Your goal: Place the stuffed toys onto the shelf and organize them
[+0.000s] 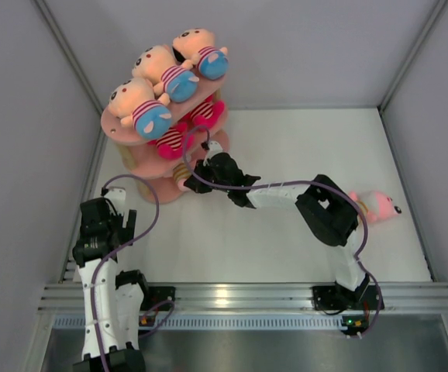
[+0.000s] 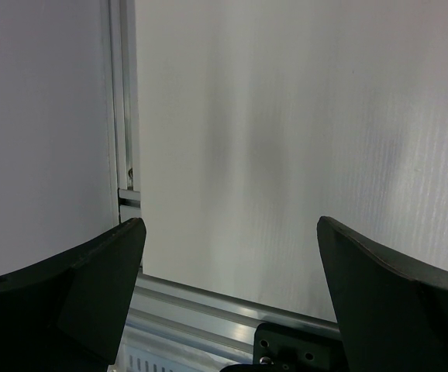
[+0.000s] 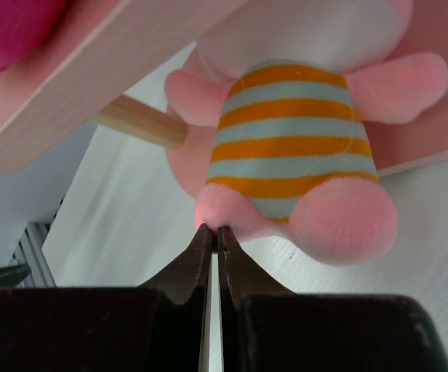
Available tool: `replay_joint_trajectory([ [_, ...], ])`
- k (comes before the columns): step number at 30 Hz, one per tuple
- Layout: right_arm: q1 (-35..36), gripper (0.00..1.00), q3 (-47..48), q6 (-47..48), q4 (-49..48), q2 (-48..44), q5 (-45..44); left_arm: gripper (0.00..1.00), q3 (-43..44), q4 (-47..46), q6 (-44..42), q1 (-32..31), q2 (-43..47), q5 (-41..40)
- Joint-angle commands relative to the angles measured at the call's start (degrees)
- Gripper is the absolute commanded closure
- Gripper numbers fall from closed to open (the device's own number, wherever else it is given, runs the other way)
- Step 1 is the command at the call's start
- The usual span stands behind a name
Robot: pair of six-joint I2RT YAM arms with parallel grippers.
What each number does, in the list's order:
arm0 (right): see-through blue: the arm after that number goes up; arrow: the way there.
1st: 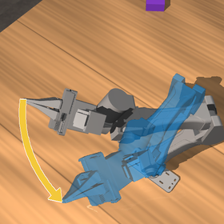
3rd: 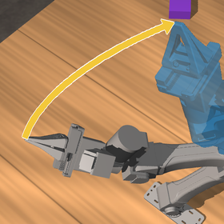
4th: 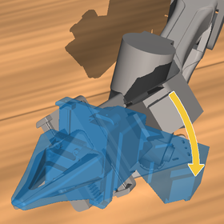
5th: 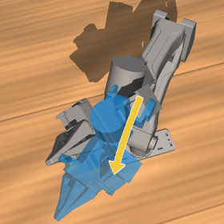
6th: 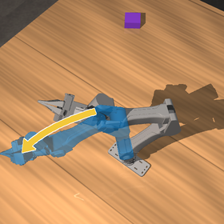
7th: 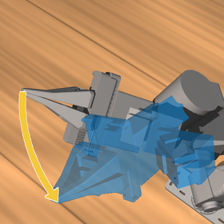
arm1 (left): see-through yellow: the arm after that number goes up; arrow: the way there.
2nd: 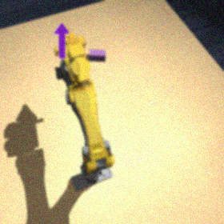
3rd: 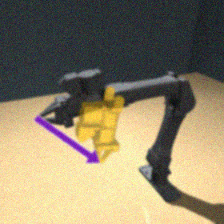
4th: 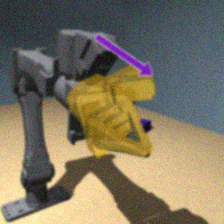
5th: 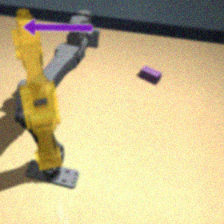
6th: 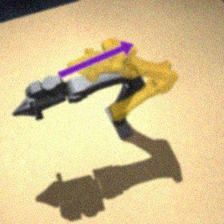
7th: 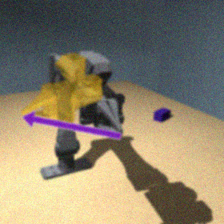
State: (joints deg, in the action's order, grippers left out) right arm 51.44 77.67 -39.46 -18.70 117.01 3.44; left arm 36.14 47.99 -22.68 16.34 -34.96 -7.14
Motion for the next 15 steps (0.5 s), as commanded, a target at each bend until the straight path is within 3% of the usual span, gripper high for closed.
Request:
replay_joint_trajectory([
  [1, 1.29, 1.00, -0.58, 7.20, -7.04, -0.47, 8.85, 0.01, -0.19, -2.55, -0.44, 0.01, 0.86, 0.46],
  [11, 1.64, 1.00, -0.76, 13.70, -3.73, -1.35, 14.57, 0.01, -0.11, -2.55, -0.44, 0.01, 0.86, 0.37],
  [15, 1.30, 1.00, -1.73, 13.20, -3.89, -1.09, 12.29, 0.01, -0.19, -2.63, -0.61, 0.01, 0.95, 0.72],
])
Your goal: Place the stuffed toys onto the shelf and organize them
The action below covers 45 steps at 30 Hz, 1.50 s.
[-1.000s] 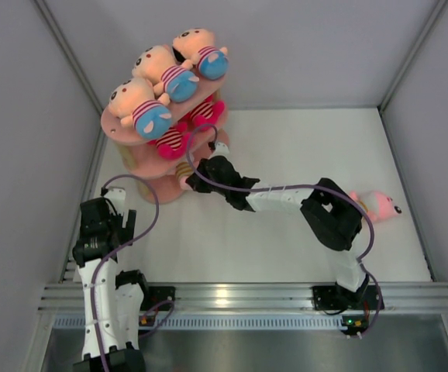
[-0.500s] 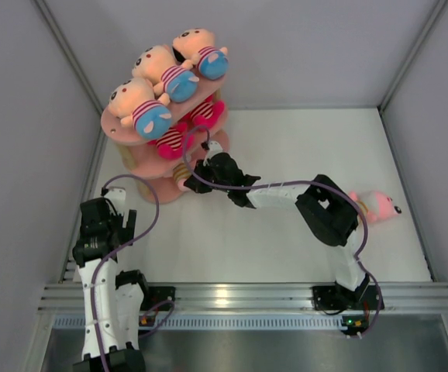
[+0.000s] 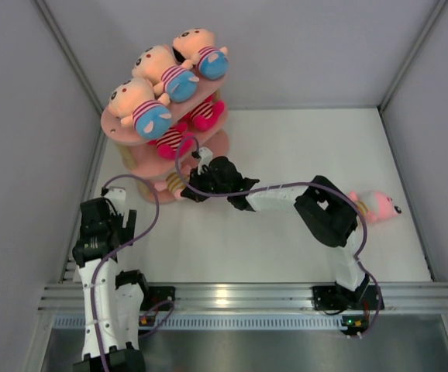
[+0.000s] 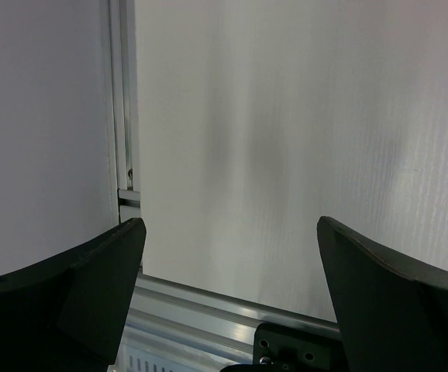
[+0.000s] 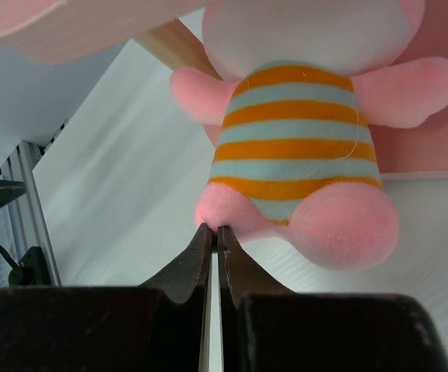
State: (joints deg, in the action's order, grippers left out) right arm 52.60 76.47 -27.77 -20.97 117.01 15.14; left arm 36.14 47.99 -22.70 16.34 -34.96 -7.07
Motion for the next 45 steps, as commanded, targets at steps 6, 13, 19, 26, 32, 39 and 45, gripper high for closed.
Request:
replay_joint_trajectory([
  [6, -0.74, 1.00, 4.65, -4.13, -4.16, 3.30, -1.87, 0.01, -0.11, -2.64, -0.42, -0.08, 0.86, 0.30],
  [13, -1.01, 1.00, 4.92, -5.10, -4.87, 3.75, -4.50, 0.01, -0.11, -2.64, -0.50, 0.01, 0.77, 0.57],
  [19, -1.01, 0.66, 4.14, -4.31, -3.20, 1.74, -2.84, 0.01, -0.11, -2.55, -0.51, 0.01, 0.95, 0.48],
  [26, -0.92, 0.32, -7.37, -5.98, 1.16, -13.96, -5.28, 0.01, -0.19, -2.55, -0.50, 0.01, 1.03, 0.48],
  [32, -1.01, 0.20, -14.14, -3.43, 25.49, -30.59, -19.15, 0.01, -0.19, -2.63, -0.68, -0.08, 1.39, 0.48],
  [39, -18.00, 0.07, -31.62, -13.88, 47.77, -56.68, -32.44, 0.01, -0.11, -2.55, -1.65, 0.01, 1.47, 1.71],
  [45, -34.57, 0.06, -41.75, -18.99, 56.91, -79.37, -45.61, 0.01, 0.25, -2.28, -2.70, -0.08, 0.95, 0.13],
])
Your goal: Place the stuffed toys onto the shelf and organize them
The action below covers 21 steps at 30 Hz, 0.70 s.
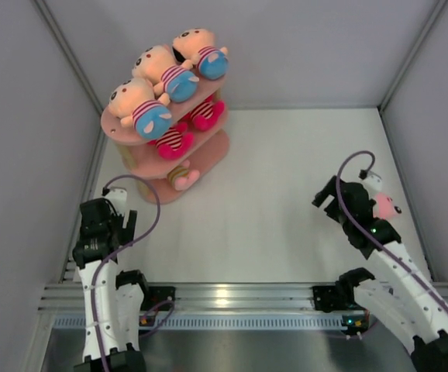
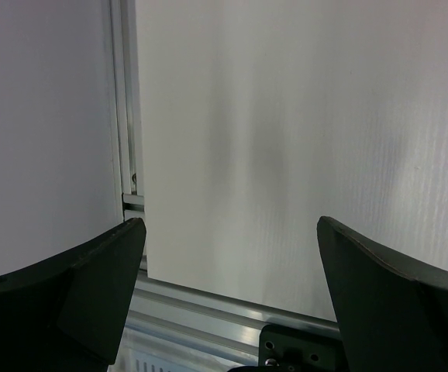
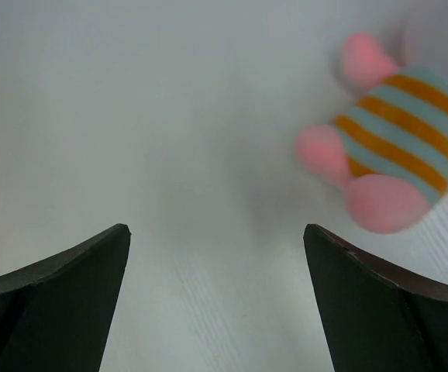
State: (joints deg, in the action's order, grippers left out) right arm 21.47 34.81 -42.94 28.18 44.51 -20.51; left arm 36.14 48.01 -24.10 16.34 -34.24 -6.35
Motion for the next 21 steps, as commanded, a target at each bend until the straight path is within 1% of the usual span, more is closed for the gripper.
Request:
replay_joint_trajectory([
  [1, -4.50, 0.06, -0.44, -4.60, 9.15, -8.46, -11.99, 0.01, 0.33, -2.39, -1.83, -0.08, -0.12, -1.38],
  [2, -5.29, 0.06, -0.53, -4.78, 10.74, -10.30, -14.88, 0.01, 0.42, -2.48, -3.14, -0.08, -1.26, -3.21],
  [4, -7.76, 0.06, -1.31, -5.31, 11.10, -10.94, -15.96, 0.01, 0.25, -3.44, -5.24, 0.01, -3.28, -6.55],
  [5, -9.07, 0.06, -1.76, -5.40, 10.84, -10.50, -15.87, 0.01, -0.28, -4.75, -5.78, 0.01, -5.99, -10.31],
  [9, -10.31, 0.07, -3.78, -6.02, 7.07, -6.81, -14.82, 0.01, -1.25, -10.30, -6.05, 0.10, -11.81, -16.14],
  [11, -10.58, 0.07, -5.01, -6.81, 5.92, -4.54, -15.17, 0.01, -0.72, -11.00, -5.35, 0.18, -13.13, -15.98],
  [16, -12.07, 0.08, -8.00, -6.55, -1.44, -0.05, -15.26, 0.01, 0.34, -10.83, -4.73, 0.27, -12.43, -13.95],
  [17, -12.59, 0.09, -8.09, -6.46, -2.60, 1.96, -15.35, 0.02, 0.25, -10.83, -4.99, 0.27, -12.08, -13.95],
  [21, -13.91, 0.14, -7.65, -5.49, -6.38, 6.90, -14.12, 0.01, -0.63, -10.83, -5.87, 0.27, -11.82, -14.22],
])
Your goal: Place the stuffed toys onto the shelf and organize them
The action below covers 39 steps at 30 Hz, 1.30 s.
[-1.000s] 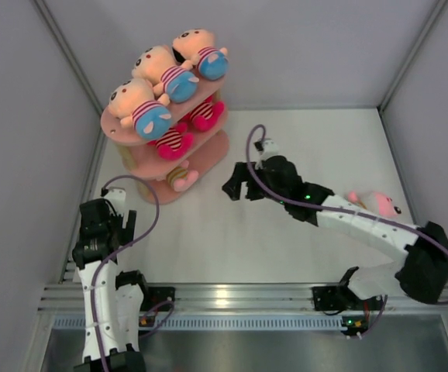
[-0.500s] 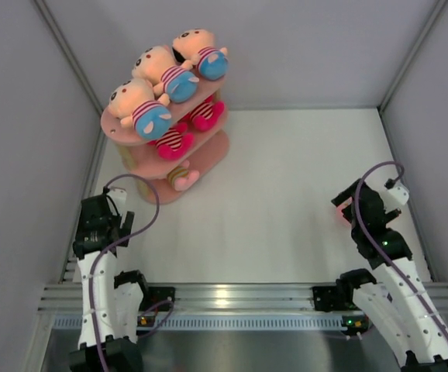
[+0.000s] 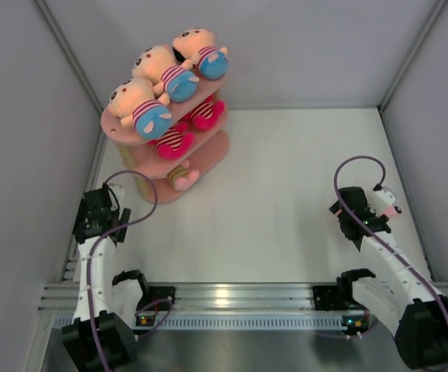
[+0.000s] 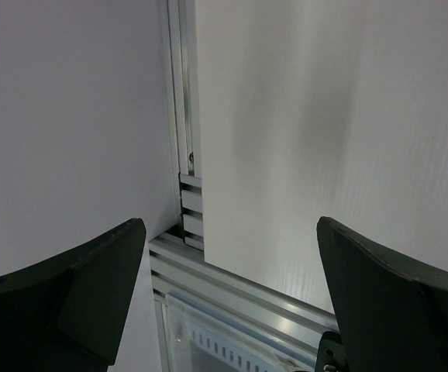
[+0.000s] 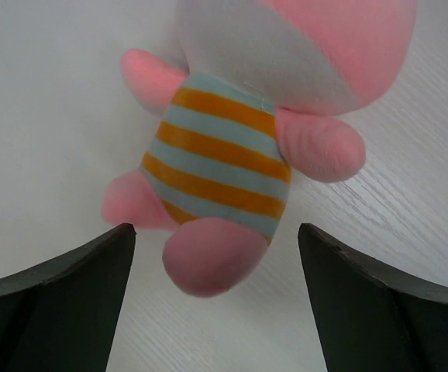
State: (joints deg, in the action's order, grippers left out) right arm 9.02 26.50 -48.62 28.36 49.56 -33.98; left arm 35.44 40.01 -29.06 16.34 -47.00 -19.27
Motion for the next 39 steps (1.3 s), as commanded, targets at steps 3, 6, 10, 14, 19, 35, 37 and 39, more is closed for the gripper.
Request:
replay_joint_trajectory([
  [3, -2.07, 0.23, -0.30, 0.11, -8.49, 3.96, 1.28, 0.01, -0.28, -2.83, -1.18, 0.27, 1.48, -1.04],
  [6, -2.16, 0.55, -1.36, 0.54, -10.43, 4.05, 2.69, 0.01, -0.20, -2.83, -1.00, 0.27, 1.56, -0.51],
  [10, -2.16, 1.00, -2.16, 11.31, -17.09, 1.60, 8.56, 0.01, -0.11, -2.83, -1.09, 0.27, 1.48, -0.42],
  [14, -2.16, 1.00, 1.09, 20.92, -21.40, -0.78, 21.18, 0.01, -0.02, -2.74, -0.74, 0.27, 1.56, 0.10],
  [19, 1.87, 1.00, 7.75, 33.81, -27.83, 0.53, 37.65, 0.01, 0.50, -2.57, -0.21, 0.27, 2.00, 1.16],
  [35, 18.66, 0.98, 36.68, 50.81, -25.11, 37.44, 67.81, 0.01, 1.12, -1.51, -0.82, 0.19, 1.83, 0.72],
  [37, 19.28, 0.98, 39.76, 51.96, -25.72, 41.64, 68.95, 0.01, 1.30, -1.51, -0.74, 0.27, 1.48, 0.90],
  [39, 20.07, 0.98, 43.78, 53.53, -25.55, 44.82, 70.80, 0.01, 1.56, -1.51, -0.47, 0.19, 1.13, 0.72],
])
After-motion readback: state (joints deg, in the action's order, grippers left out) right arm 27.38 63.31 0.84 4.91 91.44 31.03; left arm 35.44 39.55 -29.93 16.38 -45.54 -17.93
